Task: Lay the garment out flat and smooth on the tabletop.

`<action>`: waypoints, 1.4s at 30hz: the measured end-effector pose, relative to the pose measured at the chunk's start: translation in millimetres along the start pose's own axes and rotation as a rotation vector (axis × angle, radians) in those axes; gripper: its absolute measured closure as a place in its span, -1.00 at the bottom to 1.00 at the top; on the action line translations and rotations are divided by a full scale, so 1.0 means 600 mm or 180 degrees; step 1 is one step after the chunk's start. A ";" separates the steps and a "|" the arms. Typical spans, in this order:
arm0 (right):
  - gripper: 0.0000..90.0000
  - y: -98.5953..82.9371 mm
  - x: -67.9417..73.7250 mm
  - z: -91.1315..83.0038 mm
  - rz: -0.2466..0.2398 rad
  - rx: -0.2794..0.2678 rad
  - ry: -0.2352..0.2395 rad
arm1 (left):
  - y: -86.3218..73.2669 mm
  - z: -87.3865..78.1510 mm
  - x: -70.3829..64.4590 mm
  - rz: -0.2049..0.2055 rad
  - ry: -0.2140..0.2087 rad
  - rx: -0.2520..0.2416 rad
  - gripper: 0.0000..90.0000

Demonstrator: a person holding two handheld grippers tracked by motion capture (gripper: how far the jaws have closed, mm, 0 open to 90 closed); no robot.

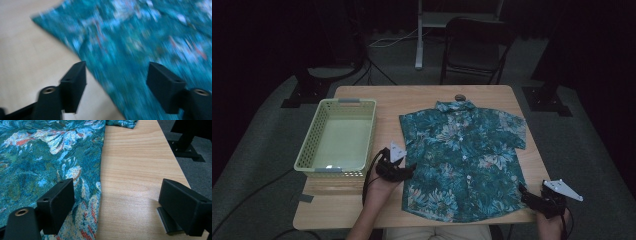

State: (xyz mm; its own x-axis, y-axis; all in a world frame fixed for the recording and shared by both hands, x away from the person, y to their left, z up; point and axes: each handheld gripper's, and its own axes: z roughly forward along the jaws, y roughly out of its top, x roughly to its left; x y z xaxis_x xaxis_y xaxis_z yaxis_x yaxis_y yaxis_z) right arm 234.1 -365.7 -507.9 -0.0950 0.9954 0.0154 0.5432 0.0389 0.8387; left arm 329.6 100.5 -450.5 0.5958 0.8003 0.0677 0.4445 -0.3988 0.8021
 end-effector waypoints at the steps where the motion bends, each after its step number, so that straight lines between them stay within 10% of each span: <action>1: -0.71 0.000 -0.001 0.000 0.0009 -0.0005 0.0007 | 0.010 0.008 0.004 0.0013 0.0027 0.0011 -0.21; 10: -0.71 -0.001 -0.005 -0.001 0.0003 -0.0023 0.0059 | 0.065 0.098 0.034 0.0246 0.0453 0.0290 0.03; 15: -0.71 -0.002 -0.005 -0.001 -0.0003 -0.0029 0.0067 | 0.077 0.137 0.045 0.0255 0.0441 0.0451 0.20; 26: -0.71 -0.002 -0.007 -0.001 -0.0027 -0.0027 0.0095 | 0.078 0.162 0.063 0.0215 0.0650 0.0471 0.97; 36: -0.71 -0.002 -0.007 -0.001 -0.0027 -0.0027 0.0098 | 0.055 0.130 0.083 0.0058 0.0976 0.0374 0.94; 42: -0.71 -0.002 -0.007 -0.001 -0.0029 -0.0026 0.0096 | 0.037 0.111 0.081 -0.0255 0.1041 0.0346 0.00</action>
State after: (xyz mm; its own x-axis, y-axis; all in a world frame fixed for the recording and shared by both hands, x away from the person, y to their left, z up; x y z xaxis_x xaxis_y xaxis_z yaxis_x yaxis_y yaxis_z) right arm 233.3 -369.8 -508.5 -0.1252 0.9918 0.0241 0.5352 0.0471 0.8434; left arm 413.2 100.5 -468.9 0.3184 0.9249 0.2077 0.5602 -0.3603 0.7459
